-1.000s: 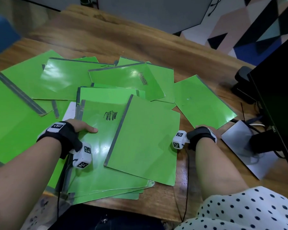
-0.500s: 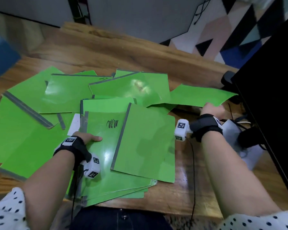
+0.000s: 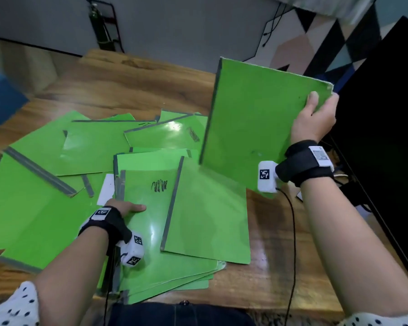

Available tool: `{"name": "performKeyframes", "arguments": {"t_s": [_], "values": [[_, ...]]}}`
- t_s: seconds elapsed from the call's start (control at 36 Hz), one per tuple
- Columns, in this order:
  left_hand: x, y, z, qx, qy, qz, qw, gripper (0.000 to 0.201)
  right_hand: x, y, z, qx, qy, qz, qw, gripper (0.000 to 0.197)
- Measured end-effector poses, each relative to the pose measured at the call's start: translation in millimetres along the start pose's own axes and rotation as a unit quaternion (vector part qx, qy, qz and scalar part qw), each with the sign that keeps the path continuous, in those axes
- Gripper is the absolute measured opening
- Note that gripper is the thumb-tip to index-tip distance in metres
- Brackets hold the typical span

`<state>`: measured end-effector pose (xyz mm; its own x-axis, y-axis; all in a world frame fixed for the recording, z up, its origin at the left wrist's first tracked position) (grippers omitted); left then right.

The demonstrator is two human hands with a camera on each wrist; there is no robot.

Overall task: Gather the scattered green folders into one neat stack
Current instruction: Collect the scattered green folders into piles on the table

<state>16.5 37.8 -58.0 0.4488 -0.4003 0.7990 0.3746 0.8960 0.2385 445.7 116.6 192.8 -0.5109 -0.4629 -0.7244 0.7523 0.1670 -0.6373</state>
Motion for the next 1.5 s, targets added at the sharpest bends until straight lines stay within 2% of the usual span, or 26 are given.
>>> {"name": "performKeyframes", "arguments": {"t_s": [0.06,0.17,0.25,0.33,0.42,0.5,0.56,0.69,0.78,0.81,0.92,1.03,1.06,1.11,1.17,1.19,1.33,1.42,1.5], "values": [[-0.4,-0.2,0.2,-0.002,0.004,-0.003,1.0,0.091,5.8,11.6,-5.3,0.0,-0.021,-0.056,0.998,0.034],[-4.0,-3.0,-1.6,0.016,0.014,-0.009,1.0,0.091,49.9,60.6,-28.6,0.019,-0.156,-0.193,0.969,0.039],[-5.0,-4.0,-2.0,0.037,0.022,-0.014,0.999,0.095,100.4,90.9,-36.8,0.051,-0.257,-0.279,0.924,0.041],[-3.7,-3.6,-2.6,0.041,0.021,-0.015,0.999,0.102,145.3,111.3,-41.0,0.072,-0.335,-0.335,0.878,0.043],[-4.5,-3.7,-3.0,0.045,0.02,-0.019,0.999,0.107,170.0,115.1,-46.4,0.034,-0.405,-0.391,0.826,0.064],[-6.6,-4.5,-3.4,0.039,0.02,-0.02,0.999,0.106,174.6,112.8,-46.6,0.027,-0.46,-0.409,0.788,0.089],[-8.0,-5.0,-4.0,0.04,0.019,-0.019,0.999,0.105,176.2,113.6,-42.0,0.044,-0.489,-0.408,0.77,0.097],[-10.7,-4.6,-5.6,0.042,0.013,-0.007,0.999,0.103,209.2,107.6,-17.9,0.176,-0.531,-0.418,0.716,0.128],[-9.6,-4.2,-5.5,0.038,0.017,-0.004,0.999,0.102,238.3,107.0,-15.9,0.269,-0.548,-0.379,0.695,0.144],[-9.6,-4.2,-5.2,0.039,0.017,-0.004,0.999,0.103,243.9,103.1,-16.3,0.298,-0.551,-0.362,0.69,0.143],[-8.1,-5.0,-4.9,0.039,0.016,-0.002,0.999,0.104,252.4,94.9,-20.3,0.327,-0.548,-0.352,0.684,0.131],[-6.8,-4.9,-4.9,0.032,0.016,-0.005,0.999,0.105,264.0,127.5,-31.7,0.276,-0.568,-0.377,0.678,0.154],[-5.6,-4.8,-4.5,0.032,0.014,-0.006,0.999,0.106,265.5,132.7,-33.5,0.254,-0.572,-0.381,0.681,0.145],[-2.7,-4.3,-3.2,0.031,0.011,-0.01,0.999,0.107,261.6,124.0,-32.8,0.218,-0.57,-0.39,0.69,0.107],[0.5,-3.4,-1.3,0.022,0.008,-0.012,1.0,0.108,253.5,107.8,-30.0,0.191,-0.574,-0.398,0.689,0.083],[0.5,-2.9,-0.5,0.014,0.007,-0.013,1.0,0.109,249.6,103.8,-29.0,0.191,-0.574,-0.399,0.689,0.078],[-0.2,-0.7,-0.3,-0.006,-0.019,-0.027,0.999,0.096,229.3,96.0,-41.0,0.138,-0.558,-0.34,0.745,0.061],[1.1,0.0,0.0,-0.007,-0.056,-0.033,0.998,0.092,229.1,82.0,-46.4,0.102,-0.563,-0.315,0.757,0.068],[2.3,-0.5,2.0,-0.011,-0.068,-0.04,0.997,0.103,242.4,65.5,-50.6,0.096,-0.582,-0.293,0.752,0.087]]}}
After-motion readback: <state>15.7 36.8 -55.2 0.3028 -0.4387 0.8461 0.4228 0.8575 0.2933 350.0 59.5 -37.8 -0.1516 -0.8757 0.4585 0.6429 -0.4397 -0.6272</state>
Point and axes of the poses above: each hand's wrist, its own x-axis away from the middle knuckle, its own z-axis out of the back of the hand, y = z × x, the point moved 5 cm from there along -x, towards the middle knuckle, and after that the axes turned 11 degrees about z, right-handed, at the moved point
